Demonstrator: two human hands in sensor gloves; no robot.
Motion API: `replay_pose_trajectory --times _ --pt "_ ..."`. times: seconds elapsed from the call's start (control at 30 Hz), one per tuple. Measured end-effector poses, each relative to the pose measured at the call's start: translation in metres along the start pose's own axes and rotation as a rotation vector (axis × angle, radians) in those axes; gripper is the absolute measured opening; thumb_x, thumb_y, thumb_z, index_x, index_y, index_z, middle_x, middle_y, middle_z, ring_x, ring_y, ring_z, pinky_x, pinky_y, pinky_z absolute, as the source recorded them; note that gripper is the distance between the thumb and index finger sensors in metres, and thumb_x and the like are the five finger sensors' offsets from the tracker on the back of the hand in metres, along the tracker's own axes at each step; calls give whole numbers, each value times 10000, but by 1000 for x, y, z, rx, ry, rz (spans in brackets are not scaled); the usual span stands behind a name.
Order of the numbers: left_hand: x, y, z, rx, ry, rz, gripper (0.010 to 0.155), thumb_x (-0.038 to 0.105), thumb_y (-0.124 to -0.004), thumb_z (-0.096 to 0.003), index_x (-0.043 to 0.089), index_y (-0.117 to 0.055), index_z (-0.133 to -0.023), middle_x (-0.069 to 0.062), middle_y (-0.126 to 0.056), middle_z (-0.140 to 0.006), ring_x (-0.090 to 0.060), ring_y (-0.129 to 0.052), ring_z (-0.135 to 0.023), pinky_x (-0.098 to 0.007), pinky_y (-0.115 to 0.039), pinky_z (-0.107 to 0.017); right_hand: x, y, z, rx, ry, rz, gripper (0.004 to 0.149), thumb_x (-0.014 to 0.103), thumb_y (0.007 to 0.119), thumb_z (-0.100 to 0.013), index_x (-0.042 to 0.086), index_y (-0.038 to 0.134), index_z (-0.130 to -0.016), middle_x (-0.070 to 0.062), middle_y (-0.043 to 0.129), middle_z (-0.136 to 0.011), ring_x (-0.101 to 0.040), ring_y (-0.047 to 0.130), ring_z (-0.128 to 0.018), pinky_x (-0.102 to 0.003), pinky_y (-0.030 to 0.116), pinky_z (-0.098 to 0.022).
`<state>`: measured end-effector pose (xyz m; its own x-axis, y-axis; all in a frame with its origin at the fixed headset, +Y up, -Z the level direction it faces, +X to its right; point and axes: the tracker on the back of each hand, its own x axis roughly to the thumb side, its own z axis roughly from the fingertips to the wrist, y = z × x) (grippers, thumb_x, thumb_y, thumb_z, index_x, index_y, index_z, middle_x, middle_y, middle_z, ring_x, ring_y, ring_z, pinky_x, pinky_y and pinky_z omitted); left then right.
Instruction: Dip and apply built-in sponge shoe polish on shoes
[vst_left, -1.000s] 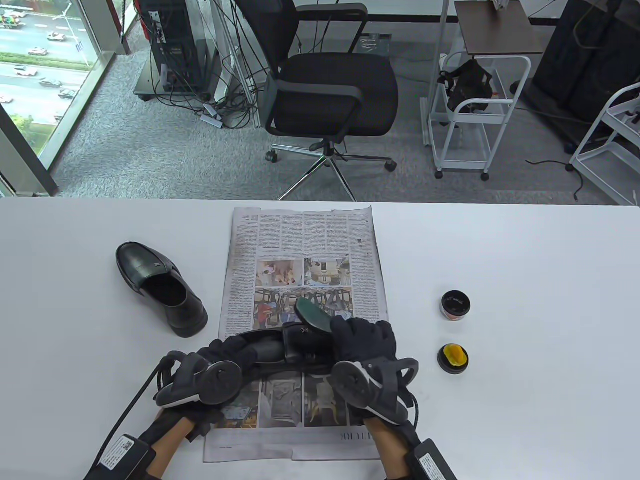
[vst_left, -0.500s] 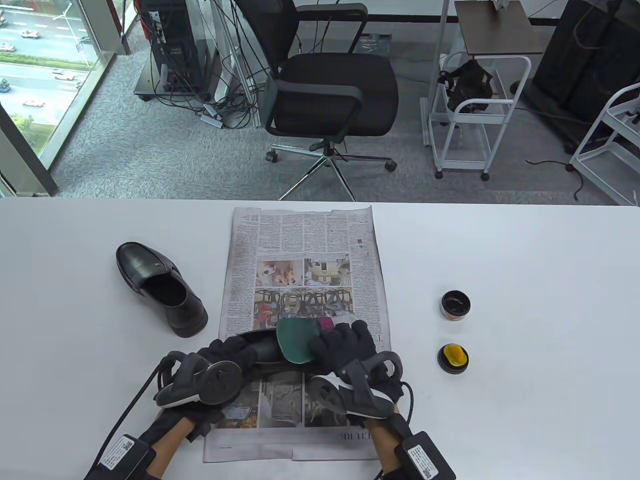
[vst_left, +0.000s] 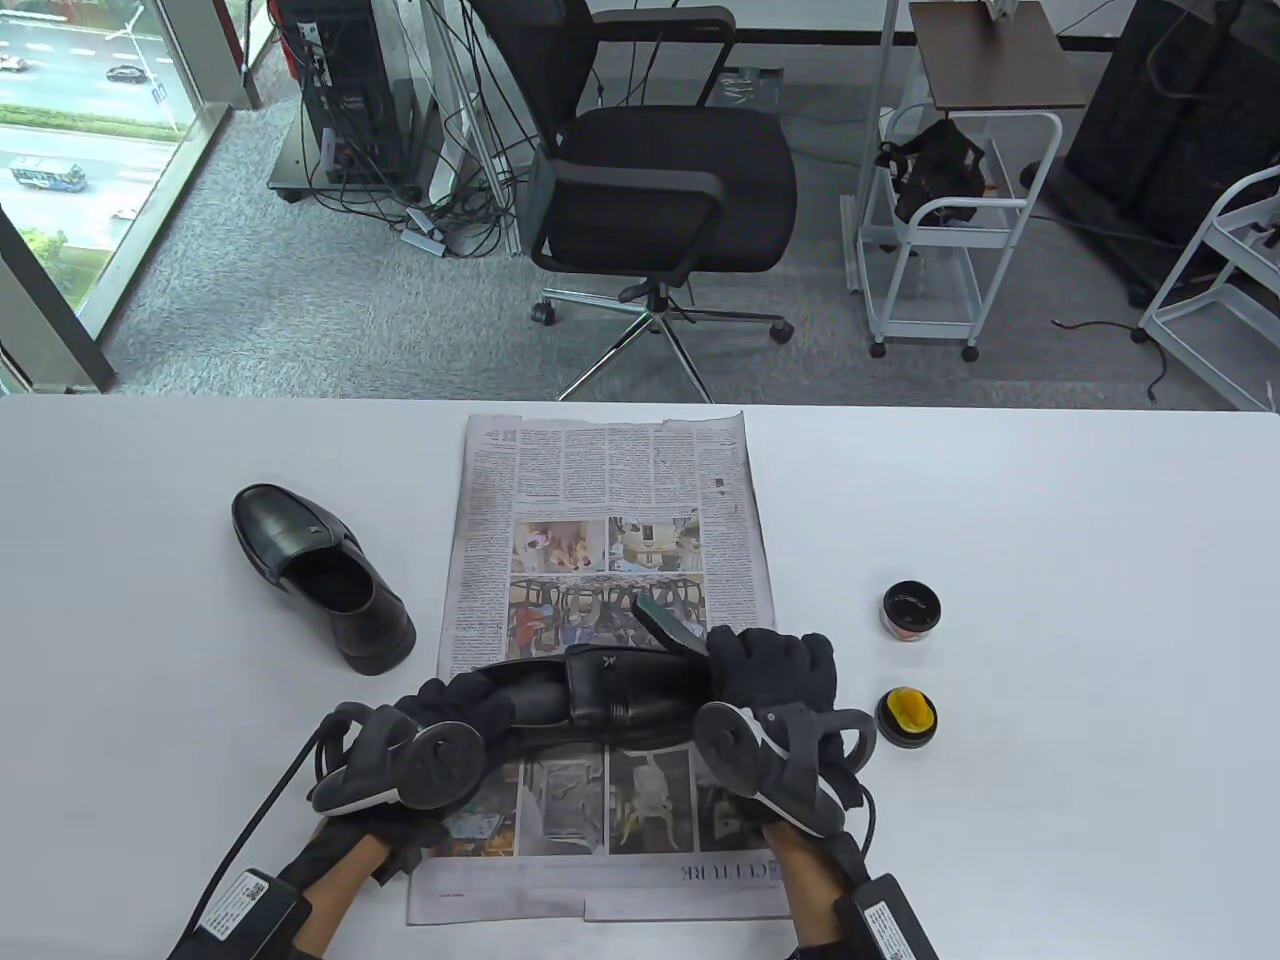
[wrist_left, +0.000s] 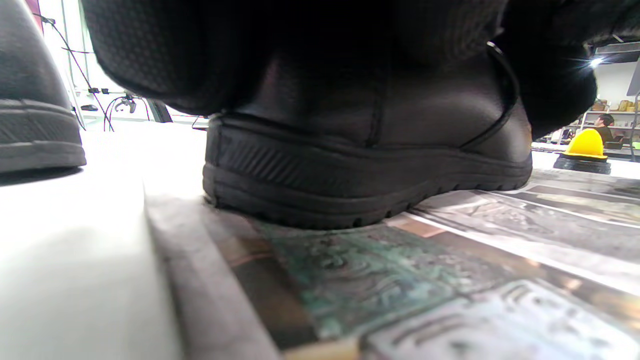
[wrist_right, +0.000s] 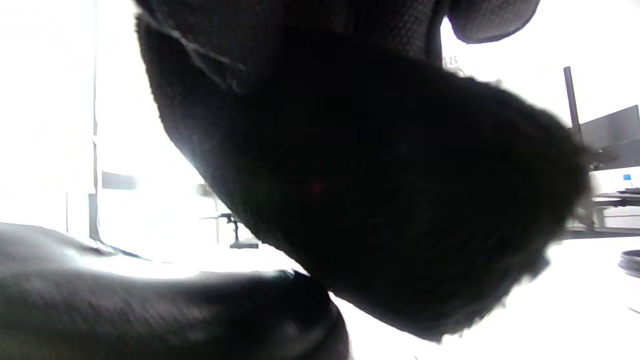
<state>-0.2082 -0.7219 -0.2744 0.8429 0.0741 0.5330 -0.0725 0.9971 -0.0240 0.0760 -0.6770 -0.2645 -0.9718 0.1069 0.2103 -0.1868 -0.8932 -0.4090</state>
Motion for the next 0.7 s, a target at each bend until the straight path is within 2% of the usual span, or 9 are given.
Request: replay_pose_trajectory --times 0.1,0.2,0.37,0.4,0.47,0.5,0.57,0.7 --pt "0 0 0 -3 -2 1 438 474 -647 -589 213 -704 -937 -47 -642 -993 -462 -837 -741 -596 -747 -578 14 -4 3 -15 -65 -18 420 276 789 -429 225 747 -844 -100 843 -755 -375 879 -690 -665 628 -632" --pt "0 0 0 -3 -2 2 439 474 -647 -589 213 -702 -938 -46 -641 -994 -463 -836 -741 -596 -746 -578 32 0 6 20 -191 -63 419 278 789 -429 235 745 -843 -93 840 -760 -370 877 -697 -668 617 -641" --pt "0 0 0 -4 -1 2 439 474 -647 -589 214 -703 -938 -46 -641 -995 -463 -835 -744 -597 -746 -579 45 17 9 258 -335 -146 418 267 801 -422 263 745 -836 -79 833 -782 -365 876 -718 -657 626 -651" --pt "0 0 0 -4 -1 1 439 475 -646 -589 214 -702 -938 -46 -641 -994 -463 -836 -743 -596 -747 -578 45 20 9 297 -334 -152 418 259 805 -420 265 748 -834 -83 833 -788 -368 878 -722 -659 627 -650" --pt "0 0 0 -4 -1 2 438 474 -647 -589 214 -702 -938 -47 -641 -994 -464 -835 -743 -597 -746 -577 42 27 7 470 -297 -130 414 237 807 -424 264 750 -834 -95 826 -818 -387 866 -750 -668 617 -649" --pt "0 0 0 -4 -1 1 439 475 -646 -589 214 -702 -938 -46 -640 -995 -464 -836 -743 -597 -746 -579 39 28 9 510 -263 -108 413 224 800 -433 273 739 -839 -97 795 -852 -383 826 -791 -670 594 -666" --pt "0 0 0 -4 -2 1 440 475 -646 -589 213 -703 -938 -46 -640 -995 -464 -836 -742 -597 -746 -578 34 28 8 460 -251 -75 408 201 809 -421 265 759 -821 -105 801 -851 -386 833 -788 -674 604 -653" --pt "0 0 0 -5 -3 1 439 474 -646 -590 213 -702 -939 -47 -640 -995 -464 -836 -742 -597 -746 -578 21 26 5 436 -162 -19 404 186 807 -423 273 760 -814 -110 803 -878 -409 840 -797 -674 603 -660"
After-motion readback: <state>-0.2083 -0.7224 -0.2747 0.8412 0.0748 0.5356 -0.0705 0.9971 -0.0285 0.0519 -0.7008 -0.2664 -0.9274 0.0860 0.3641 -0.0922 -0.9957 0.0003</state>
